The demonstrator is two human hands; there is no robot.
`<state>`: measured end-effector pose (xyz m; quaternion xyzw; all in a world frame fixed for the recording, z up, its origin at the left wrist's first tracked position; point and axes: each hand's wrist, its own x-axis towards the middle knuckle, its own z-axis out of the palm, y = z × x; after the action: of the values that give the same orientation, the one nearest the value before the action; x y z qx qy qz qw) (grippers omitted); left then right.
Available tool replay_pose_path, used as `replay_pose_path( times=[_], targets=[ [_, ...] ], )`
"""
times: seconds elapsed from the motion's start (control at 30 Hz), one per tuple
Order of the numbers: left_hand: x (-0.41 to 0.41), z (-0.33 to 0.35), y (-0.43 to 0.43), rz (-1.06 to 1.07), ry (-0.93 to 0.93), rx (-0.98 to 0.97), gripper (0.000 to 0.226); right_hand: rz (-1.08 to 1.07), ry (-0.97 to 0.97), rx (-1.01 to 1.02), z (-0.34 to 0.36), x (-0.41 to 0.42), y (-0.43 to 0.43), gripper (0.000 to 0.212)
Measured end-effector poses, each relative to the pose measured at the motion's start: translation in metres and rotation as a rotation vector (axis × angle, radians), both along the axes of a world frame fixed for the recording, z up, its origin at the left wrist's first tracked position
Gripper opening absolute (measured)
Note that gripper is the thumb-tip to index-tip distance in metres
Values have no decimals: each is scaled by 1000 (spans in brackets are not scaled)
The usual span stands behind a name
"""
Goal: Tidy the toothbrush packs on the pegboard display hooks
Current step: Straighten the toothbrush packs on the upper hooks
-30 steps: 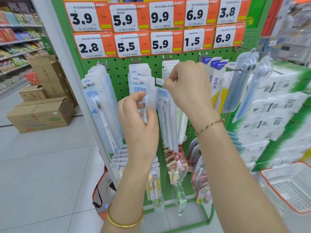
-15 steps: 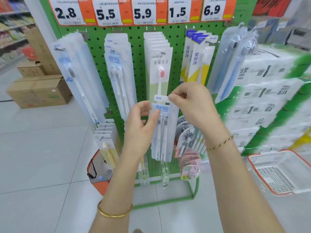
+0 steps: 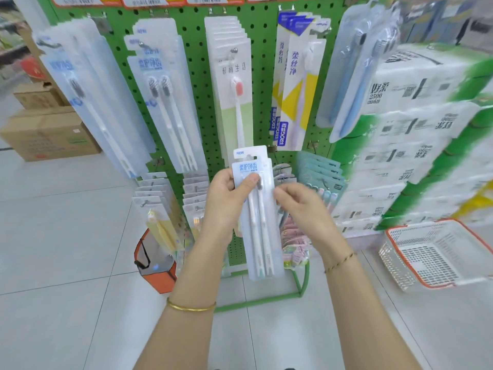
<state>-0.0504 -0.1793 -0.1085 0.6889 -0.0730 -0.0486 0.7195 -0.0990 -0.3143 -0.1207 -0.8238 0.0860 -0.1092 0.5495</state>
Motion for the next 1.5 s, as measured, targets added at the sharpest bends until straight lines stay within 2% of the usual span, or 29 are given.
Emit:
replay_pose_path(
  times=[0.1,0.23,0.37,0.43,0.67,0.8,1.03,1.13,1.27,1.4,1.5],
  targets=[
    [11,1,-3,7,-10,3,13,50,30,58,-15,-6,6,30],
    [16,0,-7,0,-62,65,8,25,-31,114,-21,-4,8,32],
    [15,-9,-9,-63,-142,245,24,-25,-69,159,-24,-5,5,36],
    [12,-12,-9,-87,-158,272,31,-39,-75,177,-25,-6,4,38],
    [4,-18,-8,-150,-182,371,35,-86,-106,185,-27,-10,7,36],
    [-3,-31,-9,-184,-162,415,37,-119,-117,196,-27,-13,6,27],
    [-8,-41,-5,-343,-81,449,39,-169,-99,226,-33,-19,0,31],
    [-15,-44,-2,-454,-46,456,48,-217,-89,240,-32,-20,-4,38],
    [-23,-50,3,-538,2,466,68,-264,-85,268,-32,-18,-6,36],
    [-29,-52,8,-623,65,475,56,-314,-93,265,-33,-17,-8,37],
    [-33,-55,12,-660,97,487,61,-333,-87,266,-33,-17,-9,35]
  ],
)
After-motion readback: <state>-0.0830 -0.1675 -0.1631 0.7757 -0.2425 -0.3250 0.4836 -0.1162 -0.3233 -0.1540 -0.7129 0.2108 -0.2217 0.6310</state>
